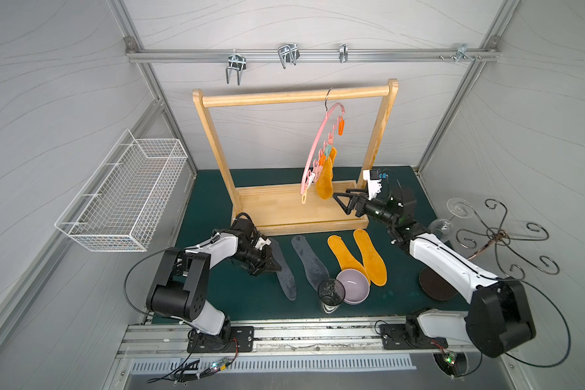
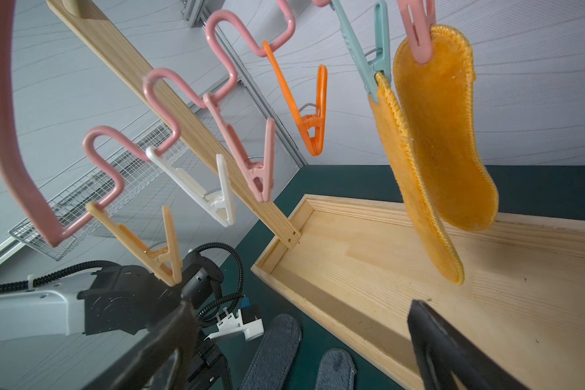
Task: Take the shoe insoles off the hanger
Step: Place the insole at the center of the board.
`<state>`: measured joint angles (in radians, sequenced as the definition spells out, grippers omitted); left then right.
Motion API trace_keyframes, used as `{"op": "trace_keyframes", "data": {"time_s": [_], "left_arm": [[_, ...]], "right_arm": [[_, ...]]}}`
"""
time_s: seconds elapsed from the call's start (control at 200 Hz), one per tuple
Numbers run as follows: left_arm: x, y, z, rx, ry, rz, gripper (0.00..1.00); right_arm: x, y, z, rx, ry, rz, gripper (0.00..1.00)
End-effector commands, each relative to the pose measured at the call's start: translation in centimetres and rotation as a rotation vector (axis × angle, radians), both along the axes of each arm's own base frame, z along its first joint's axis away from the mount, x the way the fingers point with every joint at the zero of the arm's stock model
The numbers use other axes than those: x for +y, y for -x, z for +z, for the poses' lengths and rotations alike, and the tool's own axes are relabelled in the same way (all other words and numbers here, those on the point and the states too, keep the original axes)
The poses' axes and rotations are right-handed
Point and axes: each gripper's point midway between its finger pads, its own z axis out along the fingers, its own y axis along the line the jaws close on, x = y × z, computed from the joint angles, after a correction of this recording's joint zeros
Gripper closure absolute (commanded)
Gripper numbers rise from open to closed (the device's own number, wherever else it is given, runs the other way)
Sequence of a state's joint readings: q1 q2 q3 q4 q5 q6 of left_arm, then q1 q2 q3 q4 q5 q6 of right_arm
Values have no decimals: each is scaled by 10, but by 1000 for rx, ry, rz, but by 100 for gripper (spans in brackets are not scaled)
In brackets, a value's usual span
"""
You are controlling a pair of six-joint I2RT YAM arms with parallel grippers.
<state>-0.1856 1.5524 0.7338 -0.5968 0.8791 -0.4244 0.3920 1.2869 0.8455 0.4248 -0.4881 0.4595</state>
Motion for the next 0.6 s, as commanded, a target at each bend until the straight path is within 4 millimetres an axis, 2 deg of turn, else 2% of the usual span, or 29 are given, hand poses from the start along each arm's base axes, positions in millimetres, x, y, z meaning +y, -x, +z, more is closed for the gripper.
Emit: {"op": "trace_keyframes", "data": {"time_s": [0.0,0.15,0.45,0.595], "left_arm": [[-12,0,1,13,46,-7,100],[-22,3,-4,28,55,-31,100],[-23,-2,-8,36,41,-27,100],[-25,-4,-11,45,48,-9,83]], "right_arm": [[-7,4,5,-27,4,-23,1],[-9,5,5,-27,4,-33,1],[-13,7,7,-33,17,-47,1],[-14,8,4,-25,18,-53,1]]}}
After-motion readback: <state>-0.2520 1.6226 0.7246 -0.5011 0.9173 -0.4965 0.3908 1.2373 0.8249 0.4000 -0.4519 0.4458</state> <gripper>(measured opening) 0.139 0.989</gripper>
